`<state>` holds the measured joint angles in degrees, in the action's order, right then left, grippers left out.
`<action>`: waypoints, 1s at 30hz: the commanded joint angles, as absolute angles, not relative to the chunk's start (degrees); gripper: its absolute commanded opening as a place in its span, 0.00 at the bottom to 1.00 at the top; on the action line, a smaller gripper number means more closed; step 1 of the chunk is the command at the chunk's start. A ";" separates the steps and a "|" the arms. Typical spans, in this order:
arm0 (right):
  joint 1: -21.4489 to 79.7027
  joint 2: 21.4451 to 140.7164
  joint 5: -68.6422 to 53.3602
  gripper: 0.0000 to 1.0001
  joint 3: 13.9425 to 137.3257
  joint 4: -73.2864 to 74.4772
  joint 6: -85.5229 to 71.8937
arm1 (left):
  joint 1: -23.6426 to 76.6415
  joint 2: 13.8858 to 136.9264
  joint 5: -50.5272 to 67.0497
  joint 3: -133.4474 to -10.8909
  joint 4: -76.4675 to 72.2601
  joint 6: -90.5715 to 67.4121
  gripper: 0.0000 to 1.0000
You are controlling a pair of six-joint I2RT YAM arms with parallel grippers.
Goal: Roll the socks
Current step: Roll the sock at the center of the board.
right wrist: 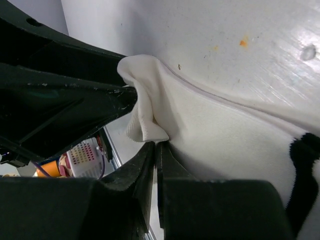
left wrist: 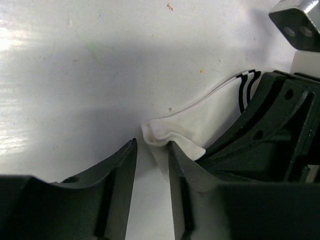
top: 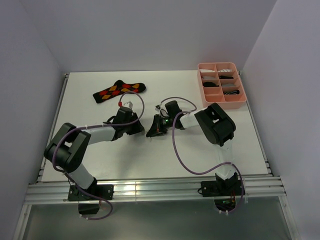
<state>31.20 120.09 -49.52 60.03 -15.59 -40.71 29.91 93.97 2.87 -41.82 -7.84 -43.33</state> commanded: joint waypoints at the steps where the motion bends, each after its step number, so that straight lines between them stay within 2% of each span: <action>1: 30.67 118.48 -43.86 0.10 60.73 -10.64 -37.62 | 30.50 97.47 0.18 -41.84 -3.25 -43.86 0.37; 4: 30.67 117.69 -43.16 0.15 60.56 -10.11 -37.79 | 30.85 98.78 0.26 -42.10 -2.64 -44.12 0.34; 10: 31.29 114.09 -40.00 0.32 60.29 -6.95 -35.78 | 31.11 101.51 -2.99 -43.15 -0.35 -44.47 0.28; 13: 31.73 109.53 -36.23 0.36 59.94 -3.88 -33.32 | 31.11 101.86 -3.34 -43.59 -0.18 -44.47 0.27; 21: 33.13 101.43 -29.18 0.32 57.66 -4.04 -30.33 | 31.90 102.21 -2.46 -44.91 1.30 -44.21 0.27; 30: 35.77 107.40 -32.69 0.26 59.77 -12.12 -32.95 | 32.96 101.95 -2.37 -45.53 1.76 -44.03 0.26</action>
